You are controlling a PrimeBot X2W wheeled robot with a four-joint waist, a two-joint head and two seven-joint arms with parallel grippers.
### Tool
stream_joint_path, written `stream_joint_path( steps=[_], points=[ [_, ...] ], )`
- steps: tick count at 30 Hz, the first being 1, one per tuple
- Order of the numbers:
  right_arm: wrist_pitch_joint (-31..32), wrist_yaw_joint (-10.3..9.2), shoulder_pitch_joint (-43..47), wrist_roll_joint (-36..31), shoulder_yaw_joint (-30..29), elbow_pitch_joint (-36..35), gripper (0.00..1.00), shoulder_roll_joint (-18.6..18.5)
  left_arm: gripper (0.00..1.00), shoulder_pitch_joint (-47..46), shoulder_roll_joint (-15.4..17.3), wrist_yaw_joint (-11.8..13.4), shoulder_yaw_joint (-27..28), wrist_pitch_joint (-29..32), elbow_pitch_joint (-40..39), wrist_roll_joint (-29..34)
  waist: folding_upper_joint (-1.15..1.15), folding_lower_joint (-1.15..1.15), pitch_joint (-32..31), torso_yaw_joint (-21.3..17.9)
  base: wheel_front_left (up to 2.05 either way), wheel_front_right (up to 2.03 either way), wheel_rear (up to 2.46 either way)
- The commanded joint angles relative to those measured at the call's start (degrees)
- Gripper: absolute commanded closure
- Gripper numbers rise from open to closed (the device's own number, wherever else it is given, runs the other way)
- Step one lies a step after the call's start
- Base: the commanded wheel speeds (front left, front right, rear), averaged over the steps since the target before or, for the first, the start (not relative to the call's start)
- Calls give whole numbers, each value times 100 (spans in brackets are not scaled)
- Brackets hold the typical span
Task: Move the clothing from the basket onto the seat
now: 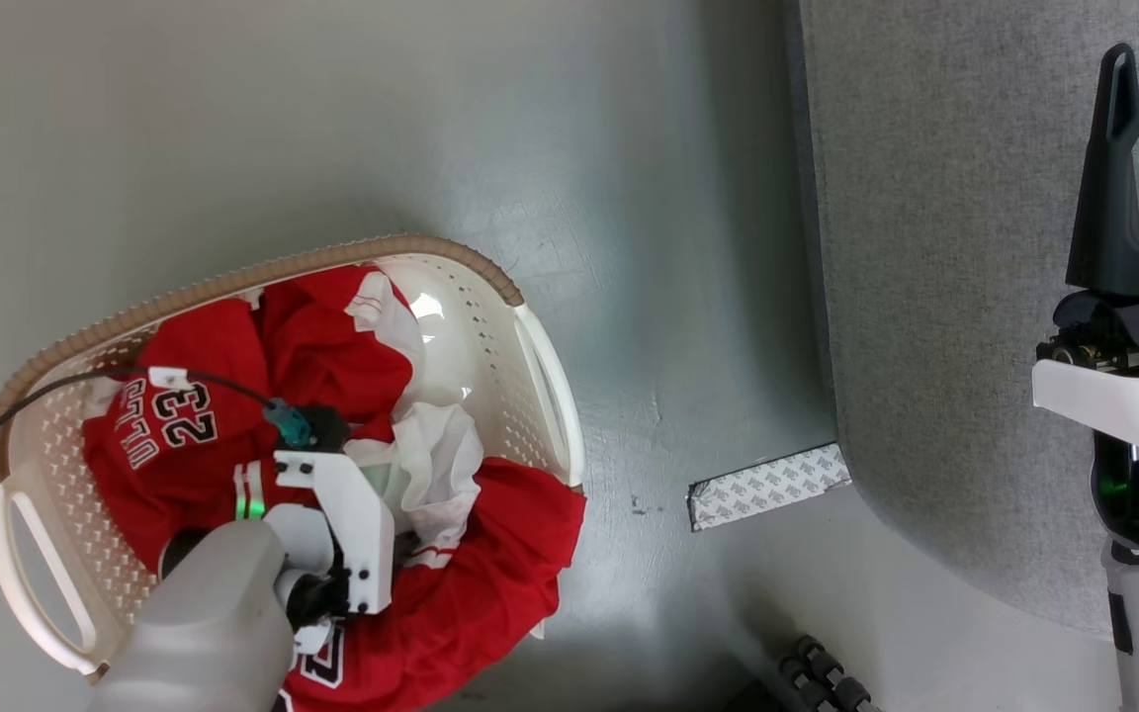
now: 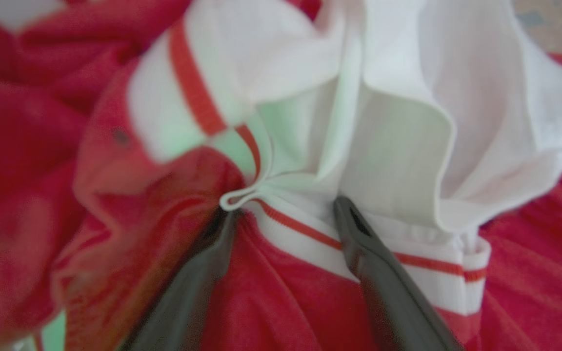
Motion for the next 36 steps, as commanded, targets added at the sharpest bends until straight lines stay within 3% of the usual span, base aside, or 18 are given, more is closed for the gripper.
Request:
stream_joint_path(
  steps=[1,2,3,17,36],
  points=[
    [-39,-13,-67,25,-29,-26,0,28,13,-37,54,2,-86,86,-21,-84,0,0,17,-3,0,0,0],
    [-39,-12,-71,22,-38,-28,0,26,62,-50,65,2,-134,119,-47,-112,0,0,23,-1,0,0,0],
    [-39,-13,-75,18,-45,-27,0,21,100,-62,77,2,-185,134,-78,-141,0,0,26,5,0,0,0],
    [-39,-13,-63,-42,-87,77,0,-14,100,-4,98,2,-647,-279,-342,-718,0,0,-371,193,0,0,0],
    [-39,-13,692,-22,-97,548,0,-394,100,573,-189,2,-1839,-1739,-1228,-1416,0,0,-2684,1160,0,0,0]
  ],
)
